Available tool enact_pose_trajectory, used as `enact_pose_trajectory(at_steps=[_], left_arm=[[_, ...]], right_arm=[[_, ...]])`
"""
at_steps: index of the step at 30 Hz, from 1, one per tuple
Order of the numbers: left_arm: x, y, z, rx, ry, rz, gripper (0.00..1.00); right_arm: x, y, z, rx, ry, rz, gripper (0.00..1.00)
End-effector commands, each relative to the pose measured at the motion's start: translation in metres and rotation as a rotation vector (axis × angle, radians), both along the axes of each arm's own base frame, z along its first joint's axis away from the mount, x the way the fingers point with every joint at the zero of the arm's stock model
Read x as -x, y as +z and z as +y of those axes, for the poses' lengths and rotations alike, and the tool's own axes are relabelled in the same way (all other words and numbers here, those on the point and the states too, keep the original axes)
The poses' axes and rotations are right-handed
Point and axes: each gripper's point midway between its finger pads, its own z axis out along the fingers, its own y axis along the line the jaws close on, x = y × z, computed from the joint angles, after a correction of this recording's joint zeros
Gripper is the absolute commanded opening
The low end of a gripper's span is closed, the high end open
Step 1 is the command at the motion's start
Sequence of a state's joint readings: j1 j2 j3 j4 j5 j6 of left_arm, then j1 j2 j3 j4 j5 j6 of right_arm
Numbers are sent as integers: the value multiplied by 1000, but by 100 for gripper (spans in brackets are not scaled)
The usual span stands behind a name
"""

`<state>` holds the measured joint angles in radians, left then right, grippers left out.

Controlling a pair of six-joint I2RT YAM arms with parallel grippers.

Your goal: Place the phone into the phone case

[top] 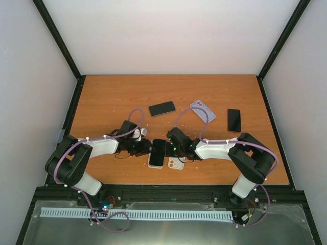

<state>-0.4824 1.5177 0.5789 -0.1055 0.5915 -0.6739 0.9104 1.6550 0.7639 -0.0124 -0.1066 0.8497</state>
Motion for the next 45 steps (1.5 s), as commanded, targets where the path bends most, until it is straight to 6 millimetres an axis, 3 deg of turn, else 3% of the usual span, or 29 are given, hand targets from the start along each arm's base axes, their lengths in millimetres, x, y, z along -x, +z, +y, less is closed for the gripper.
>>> enact_pose_trajectory(at_steps=[1, 6, 15, 25, 29, 31, 36, 45], left_arm=[[6, -3, 4, -21, -15, -2, 45], [10, -4, -1, 11, -37, 7, 42], [12, 5, -9, 71, -50, -2, 47], [17, -5, -6, 35, -19, 41, 43], [24, -5, -4, 37, 7, 81, 44], [25, -4, -2, 25, 16, 90, 54], [30, -8, 10, -55, 40, 112, 57], [44, -1, 13, -55, 35, 118, 62]], right_arm=[[2, 8, 14, -48, 47, -17, 15], [-1, 20, 23, -92, 72, -49, 13], [4, 16, 36, -118, 102, -30, 13], [14, -10, 22, -88, 1, 66, 11], [27, 19, 44, -251, 21, 111, 11], [24, 27, 41, -224, 5, 80, 12], [19, 23, 18, -125, -60, 39, 21], [44, 20, 12, -28, -7, 32, 29]])
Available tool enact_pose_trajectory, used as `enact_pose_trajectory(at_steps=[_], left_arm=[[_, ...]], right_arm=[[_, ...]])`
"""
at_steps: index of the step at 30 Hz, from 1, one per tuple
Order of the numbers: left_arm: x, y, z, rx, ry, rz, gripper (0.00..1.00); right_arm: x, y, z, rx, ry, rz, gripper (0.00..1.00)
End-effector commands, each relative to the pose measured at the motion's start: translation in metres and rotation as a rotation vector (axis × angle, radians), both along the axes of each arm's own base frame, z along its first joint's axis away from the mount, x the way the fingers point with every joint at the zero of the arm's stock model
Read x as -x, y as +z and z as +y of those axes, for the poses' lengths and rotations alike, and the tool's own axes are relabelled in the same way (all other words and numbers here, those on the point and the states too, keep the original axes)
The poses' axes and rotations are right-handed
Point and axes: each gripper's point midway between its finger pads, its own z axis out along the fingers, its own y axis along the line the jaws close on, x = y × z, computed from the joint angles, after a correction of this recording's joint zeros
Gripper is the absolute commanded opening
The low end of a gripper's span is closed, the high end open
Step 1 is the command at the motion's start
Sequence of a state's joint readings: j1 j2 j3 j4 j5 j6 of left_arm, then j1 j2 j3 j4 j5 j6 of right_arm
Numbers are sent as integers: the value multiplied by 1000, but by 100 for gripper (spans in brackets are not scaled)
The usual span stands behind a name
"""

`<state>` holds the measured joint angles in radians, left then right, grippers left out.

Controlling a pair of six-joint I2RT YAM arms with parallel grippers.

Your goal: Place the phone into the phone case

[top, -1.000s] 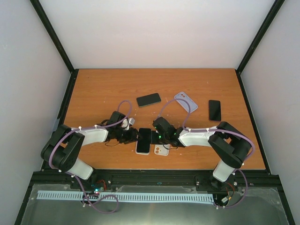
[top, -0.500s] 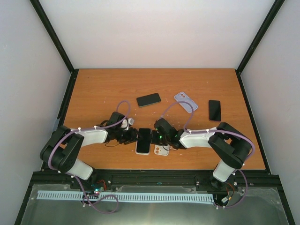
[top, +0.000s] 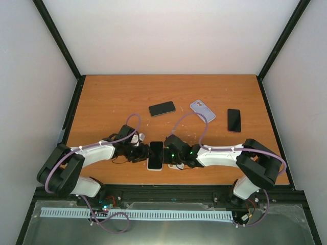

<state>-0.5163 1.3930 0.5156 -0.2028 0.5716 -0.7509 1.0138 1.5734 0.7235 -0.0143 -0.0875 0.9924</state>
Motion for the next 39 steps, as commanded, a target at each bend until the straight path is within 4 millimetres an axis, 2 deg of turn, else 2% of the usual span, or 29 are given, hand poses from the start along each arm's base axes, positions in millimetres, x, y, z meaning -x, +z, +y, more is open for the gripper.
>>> enact_pose_trajectory(at_steps=[1, 4, 7, 11, 15, 22, 26, 31, 34, 39], left_arm=[[13, -3, 4, -30, 0, 44, 62], [17, -3, 2, -28, -6, 41, 64], [21, -4, -1, -15, -12, 46, 58], [26, -8, -4, -7, -23, 57, 57], [26, -7, -7, 3, -23, 56, 50], [27, -9, -5, -2, -17, 57, 44], [29, -9, -6, 11, -13, 65, 42], [28, 2, -18, 98, -23, 49, 39], [32, 5, -24, 145, -31, 69, 37], [32, 5, -27, 156, -18, 85, 35]], right_arm=[[11, 3, -2, 44, 14, -9, 29], [18, 2, 0, 50, 27, -9, 28], [22, 2, 3, 51, 37, -9, 24], [21, -3, 1, 65, 25, -3, 25], [23, -6, 5, 55, 32, 8, 22], [26, -12, 8, 59, 40, 20, 20], [25, -4, 13, 17, 47, -11, 14], [27, 13, 28, -106, 90, -46, 9], [26, 6, 30, -96, 85, -37, 7], [32, -29, 19, 20, 60, 41, 6]])
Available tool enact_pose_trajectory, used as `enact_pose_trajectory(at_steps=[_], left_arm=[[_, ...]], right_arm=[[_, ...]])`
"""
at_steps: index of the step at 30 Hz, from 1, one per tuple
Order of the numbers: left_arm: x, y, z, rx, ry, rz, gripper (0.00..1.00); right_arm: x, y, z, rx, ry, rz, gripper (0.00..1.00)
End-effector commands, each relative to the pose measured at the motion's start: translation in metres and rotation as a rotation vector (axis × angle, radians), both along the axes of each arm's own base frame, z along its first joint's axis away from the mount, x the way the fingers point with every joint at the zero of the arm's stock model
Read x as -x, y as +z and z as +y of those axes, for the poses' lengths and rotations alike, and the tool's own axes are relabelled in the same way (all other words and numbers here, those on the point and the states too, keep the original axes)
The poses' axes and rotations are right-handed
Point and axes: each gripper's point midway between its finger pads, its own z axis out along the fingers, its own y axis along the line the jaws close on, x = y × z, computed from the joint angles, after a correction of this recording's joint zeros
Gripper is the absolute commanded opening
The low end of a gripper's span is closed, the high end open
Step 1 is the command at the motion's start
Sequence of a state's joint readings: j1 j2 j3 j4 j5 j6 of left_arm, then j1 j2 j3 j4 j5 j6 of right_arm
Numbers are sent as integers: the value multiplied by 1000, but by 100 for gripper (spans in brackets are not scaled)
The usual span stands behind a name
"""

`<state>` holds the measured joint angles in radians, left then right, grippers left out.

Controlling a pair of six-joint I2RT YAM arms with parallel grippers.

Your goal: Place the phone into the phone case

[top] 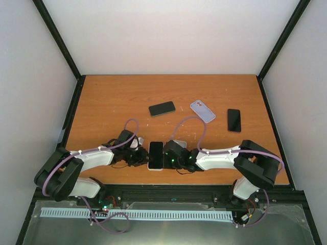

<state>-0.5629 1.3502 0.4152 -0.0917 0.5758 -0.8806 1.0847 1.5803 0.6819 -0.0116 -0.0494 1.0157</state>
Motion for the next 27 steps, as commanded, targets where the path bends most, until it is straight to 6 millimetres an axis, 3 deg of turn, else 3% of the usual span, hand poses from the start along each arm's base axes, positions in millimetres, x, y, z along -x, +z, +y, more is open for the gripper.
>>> enact_pose_trajectory(at_steps=[1, 5, 10, 13, 18, 27], left_arm=[[11, 14, -23, 118, -60, 34, 35], [1, 22, -23, 99, -38, 4, 39], [-20, 29, -4, 60, 39, -37, 49], [-33, 34, 9, 34, 76, -86, 53], [-42, 28, 10, -3, 57, -75, 53], [-55, 10, 6, -34, 39, -47, 52]], right_arm=[[7, -18, 18, -3, 25, 42, 5], [4, -22, 6, 52, -2, 28, 5], [-8, -12, -9, 117, -35, -49, 8], [-13, 4, -7, 88, -25, -95, 14], [-26, 34, -4, 34, -27, -159, 24], [-44, 24, -3, -5, -39, -143, 31]])
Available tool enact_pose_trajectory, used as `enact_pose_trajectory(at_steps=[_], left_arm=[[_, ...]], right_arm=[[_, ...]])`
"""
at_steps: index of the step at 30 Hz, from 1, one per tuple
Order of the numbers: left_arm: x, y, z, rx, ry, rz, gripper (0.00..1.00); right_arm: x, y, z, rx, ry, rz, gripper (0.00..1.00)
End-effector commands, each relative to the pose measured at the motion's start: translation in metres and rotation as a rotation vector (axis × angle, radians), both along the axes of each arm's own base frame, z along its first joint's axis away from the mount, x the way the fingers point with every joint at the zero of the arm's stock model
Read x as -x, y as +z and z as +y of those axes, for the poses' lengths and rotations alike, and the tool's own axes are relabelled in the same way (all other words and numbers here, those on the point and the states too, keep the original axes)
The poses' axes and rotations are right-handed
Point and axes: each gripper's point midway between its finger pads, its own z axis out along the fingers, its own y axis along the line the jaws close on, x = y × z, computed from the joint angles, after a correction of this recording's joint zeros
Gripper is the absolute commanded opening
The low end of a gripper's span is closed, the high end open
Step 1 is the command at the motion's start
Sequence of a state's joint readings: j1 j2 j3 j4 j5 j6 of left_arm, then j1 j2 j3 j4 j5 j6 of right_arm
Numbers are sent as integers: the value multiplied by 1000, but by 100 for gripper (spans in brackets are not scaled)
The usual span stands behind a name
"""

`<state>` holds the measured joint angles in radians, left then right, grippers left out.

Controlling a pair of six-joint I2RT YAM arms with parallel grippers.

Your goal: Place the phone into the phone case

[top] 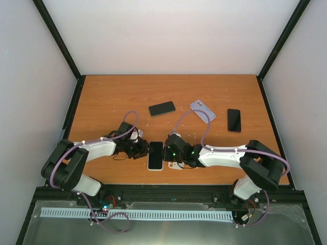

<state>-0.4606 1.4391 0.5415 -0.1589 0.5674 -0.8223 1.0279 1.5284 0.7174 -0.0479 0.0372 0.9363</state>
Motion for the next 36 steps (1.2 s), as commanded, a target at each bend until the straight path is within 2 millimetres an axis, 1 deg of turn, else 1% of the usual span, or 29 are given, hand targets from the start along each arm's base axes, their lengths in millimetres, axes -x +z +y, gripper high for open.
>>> enact_pose_trajectory(at_steps=[1, 3, 6, 10, 12, 16, 19, 20, 24, 28, 33, 36], left_arm=[[-11, 1, -4, -8, -27, -24, 52], [-15, 2, -8, 12, -34, -35, 52], [-12, 3, -12, 45, -49, -24, 50], [-9, 14, -22, 116, -88, -39, 47], [-8, 23, -27, 163, -109, -48, 46], [-8, 53, -38, 267, -138, -101, 43], [-7, 71, -43, 336, -151, -136, 40], [-6, 74, -44, 353, -154, -142, 40], [-3, 74, -47, 390, -172, -139, 39], [-2, 76, -44, 374, -169, -167, 40], [1, 69, -46, 397, -176, -160, 40], [6, 71, -50, 437, -193, -159, 40]], right_arm=[[-9, -4, 9, -16, 16, -15, 31], [-10, -12, 10, -5, 19, -1, 31], [-10, -20, 10, 2, 22, 13, 29], [-8, -31, 7, 13, 24, 25, 26], [-5, -37, 5, 8, 31, 32, 23], [0, -44, 1, -4, 41, 33, 18], [3, -49, -4, -3, 37, 33, 17], [3, -50, -5, -8, 35, 33, 17], [7, -58, -12, -11, 25, 49, 17], [10, -64, -20, -14, 9, 64, 17], [11, -66, -25, -41, -3, 68, 16], [11, -67, -27, -51, -4, 71, 16]])
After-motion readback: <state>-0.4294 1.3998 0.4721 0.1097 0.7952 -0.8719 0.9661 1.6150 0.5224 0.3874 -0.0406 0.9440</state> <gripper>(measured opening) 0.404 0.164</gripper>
